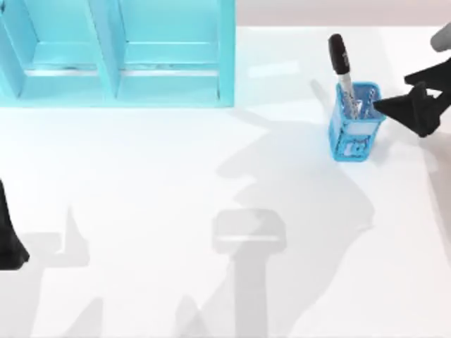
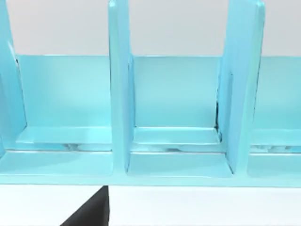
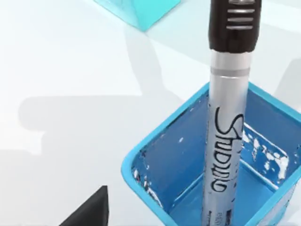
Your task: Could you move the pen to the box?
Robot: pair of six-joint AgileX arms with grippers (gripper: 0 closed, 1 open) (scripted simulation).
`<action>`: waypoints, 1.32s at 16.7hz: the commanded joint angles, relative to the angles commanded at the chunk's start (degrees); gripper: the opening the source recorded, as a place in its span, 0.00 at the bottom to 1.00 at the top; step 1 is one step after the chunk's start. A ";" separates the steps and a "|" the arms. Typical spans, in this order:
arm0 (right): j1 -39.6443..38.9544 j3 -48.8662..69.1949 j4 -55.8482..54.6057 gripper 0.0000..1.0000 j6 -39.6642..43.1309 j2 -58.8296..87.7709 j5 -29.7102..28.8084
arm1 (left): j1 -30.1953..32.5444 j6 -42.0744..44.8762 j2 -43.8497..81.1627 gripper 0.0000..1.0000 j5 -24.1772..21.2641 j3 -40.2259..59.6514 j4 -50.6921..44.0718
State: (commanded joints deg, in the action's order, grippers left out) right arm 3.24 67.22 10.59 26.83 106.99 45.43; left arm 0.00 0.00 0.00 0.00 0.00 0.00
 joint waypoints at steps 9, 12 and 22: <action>-0.84 2.15 -1.00 1.00 -0.25 2.76 0.53 | 0.00 0.00 0.00 1.00 0.00 0.00 0.00; -3.93 4.85 -6.17 1.00 -3.75 8.19 -1.59 | 0.00 0.00 0.00 1.00 0.00 0.00 0.00; -9.61 8.66 -14.47 0.92 -9.33 16.58 -5.71 | 0.00 0.00 0.00 1.00 0.00 0.00 0.00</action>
State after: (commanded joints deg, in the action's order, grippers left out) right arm -6.37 75.88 -3.88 17.50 123.57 39.72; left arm 0.00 0.00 0.00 0.00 0.00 0.00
